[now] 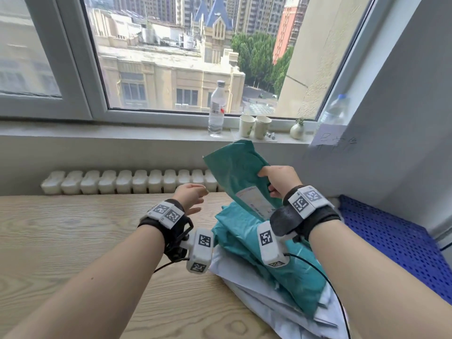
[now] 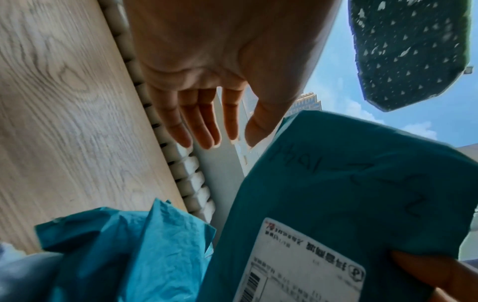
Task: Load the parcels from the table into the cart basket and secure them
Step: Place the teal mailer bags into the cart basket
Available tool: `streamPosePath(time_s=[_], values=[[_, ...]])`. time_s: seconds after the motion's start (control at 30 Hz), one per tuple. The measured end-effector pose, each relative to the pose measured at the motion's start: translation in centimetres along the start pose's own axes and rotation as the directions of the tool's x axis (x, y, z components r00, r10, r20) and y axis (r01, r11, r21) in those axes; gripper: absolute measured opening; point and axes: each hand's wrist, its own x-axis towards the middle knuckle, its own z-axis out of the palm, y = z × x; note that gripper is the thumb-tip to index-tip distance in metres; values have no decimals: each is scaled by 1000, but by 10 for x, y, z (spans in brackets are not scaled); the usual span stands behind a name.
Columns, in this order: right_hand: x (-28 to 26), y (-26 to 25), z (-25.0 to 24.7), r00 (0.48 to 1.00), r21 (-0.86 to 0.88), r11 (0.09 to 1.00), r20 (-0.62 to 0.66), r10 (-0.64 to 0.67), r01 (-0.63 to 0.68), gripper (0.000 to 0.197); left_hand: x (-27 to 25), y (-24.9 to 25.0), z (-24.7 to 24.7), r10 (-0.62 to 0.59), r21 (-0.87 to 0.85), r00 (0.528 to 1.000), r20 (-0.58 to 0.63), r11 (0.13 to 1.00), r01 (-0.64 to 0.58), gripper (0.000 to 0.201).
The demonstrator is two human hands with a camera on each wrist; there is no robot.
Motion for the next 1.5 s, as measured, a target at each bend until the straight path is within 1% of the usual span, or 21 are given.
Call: streamPosePath(time_s=[0.1,0.2,0.27,0.33,0.43,0.53,0.63,0.7,0.77,0.83,0.87,1.0,1.07,1.13,1.2,1.27,1.33,1.43,1.5], values=[[-5,-21,5,999,89,996,38,-30,27,25,-5,10,-8,56,-38,998,-13,998,-56,15],[-11,-38,17,993,140,989,96,-67,53,22,-15,15,-21,107,-43,994,10,993,-106,27],[-15,-48,28,986,188,980,145,-86,58,20,-25,17,-32,124,-25,992,5,992,-124,27],[-19,-54,42,978,268,963,190,-84,31,16,-34,16,-44,135,-6,990,-31,991,-135,20],[-25,-59,64,957,406,913,281,-70,-52,10,-47,6,-67,87,1,995,-46,996,-87,27],[-30,-60,91,922,475,870,382,-70,-131,10,-65,-13,-92,44,-16,990,-136,999,-46,21],[-40,-54,123,885,433,887,460,-66,-159,7,-86,-35,-116,31,-51,968,-251,998,-45,20],[-49,-47,148,858,375,912,511,-54,-166,8,-100,-51,-137,18,-63,929,-369,997,-44,14],[-61,-41,172,819,296,941,572,-40,-161,8,-116,-65,-164,15,-42,877,-480,998,-40,13],[-74,-40,195,786,245,957,617,-33,-153,5,-129,-76,-195,22,-9,825,-565,999,-33,12],[-81,-41,207,776,238,960,630,-38,-147,7,-135,-81,-210,28,3,794,-607,999,-33,13],[-110,-56,248,768,269,955,636,-80,-123,17,-173,-91,-255,36,24,661,-749,999,-27,24],[-126,-64,272,751,274,956,653,-103,-107,23,-186,-99,-279,28,21,620,-784,1000,-18,23],[-146,-72,299,756,281,955,645,-112,-99,20,-199,-107,-308,22,13,590,-807,1000,-20,20],[-172,-80,329,759,290,953,639,-124,-89,19,-213,-118,-341,15,1,576,-818,1000,-24,19],[-202,-87,361,738,272,959,663,-127,-79,25,-230,-129,-377,5,-11,561,-828,1000,-25,15],[-235,-91,396,706,208,976,701,-104,-63,30,-250,-143,-415,-14,-42,541,-841,998,-39,11],[-286,-98,454,650,169,985,752,-107,-33,49,-281,-167,-477,-43,-91,511,-859,993,-70,16],[-323,-100,494,629,165,986,770,-111,-29,46,-302,-184,-517,-70,-126,499,-864,989,-79,19]])
